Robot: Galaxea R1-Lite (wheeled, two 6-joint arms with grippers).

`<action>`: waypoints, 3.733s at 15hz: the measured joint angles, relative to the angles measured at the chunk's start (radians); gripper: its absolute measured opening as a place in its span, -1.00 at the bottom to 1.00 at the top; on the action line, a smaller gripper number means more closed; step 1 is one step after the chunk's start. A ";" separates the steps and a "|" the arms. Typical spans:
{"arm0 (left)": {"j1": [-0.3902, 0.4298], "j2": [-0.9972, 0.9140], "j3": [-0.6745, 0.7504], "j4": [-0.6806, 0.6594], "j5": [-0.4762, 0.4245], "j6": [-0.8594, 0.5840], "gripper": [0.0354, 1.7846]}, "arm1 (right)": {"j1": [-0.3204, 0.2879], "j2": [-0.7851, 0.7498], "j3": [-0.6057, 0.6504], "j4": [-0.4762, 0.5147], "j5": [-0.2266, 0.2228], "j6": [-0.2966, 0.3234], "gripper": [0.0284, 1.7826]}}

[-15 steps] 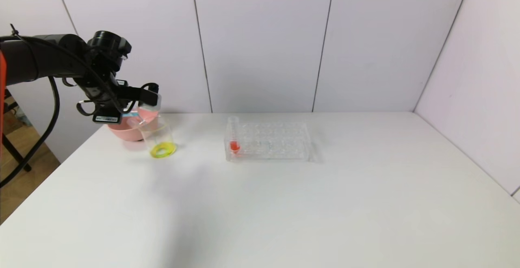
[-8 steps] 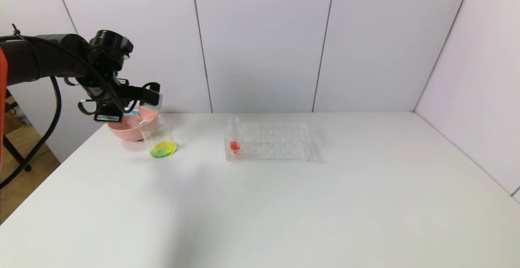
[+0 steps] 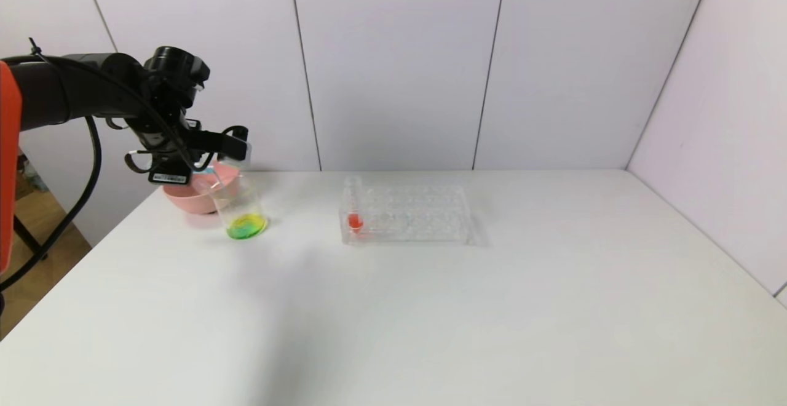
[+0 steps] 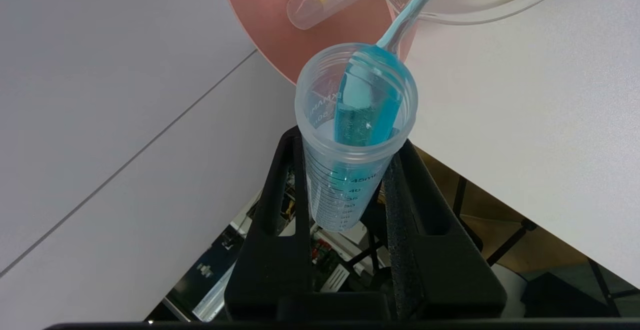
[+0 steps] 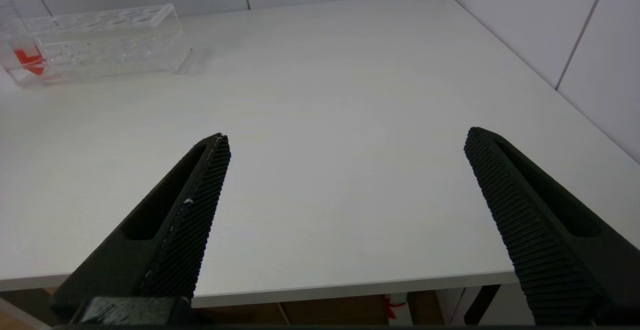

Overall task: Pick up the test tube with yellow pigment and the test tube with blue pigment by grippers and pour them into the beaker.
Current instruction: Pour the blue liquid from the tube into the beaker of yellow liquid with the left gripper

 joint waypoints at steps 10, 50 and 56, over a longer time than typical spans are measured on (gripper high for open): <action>-0.011 0.007 -0.002 -0.007 0.021 -0.002 -0.54 | 0.000 0.000 0.000 0.000 0.000 0.000 0.92; -0.048 0.016 -0.003 -0.026 0.141 -0.007 -0.54 | 0.000 0.000 0.000 0.000 0.000 0.000 0.92; -0.077 -0.005 -0.002 -0.055 0.124 -0.061 -0.54 | 0.000 0.000 0.000 0.000 0.000 0.000 0.92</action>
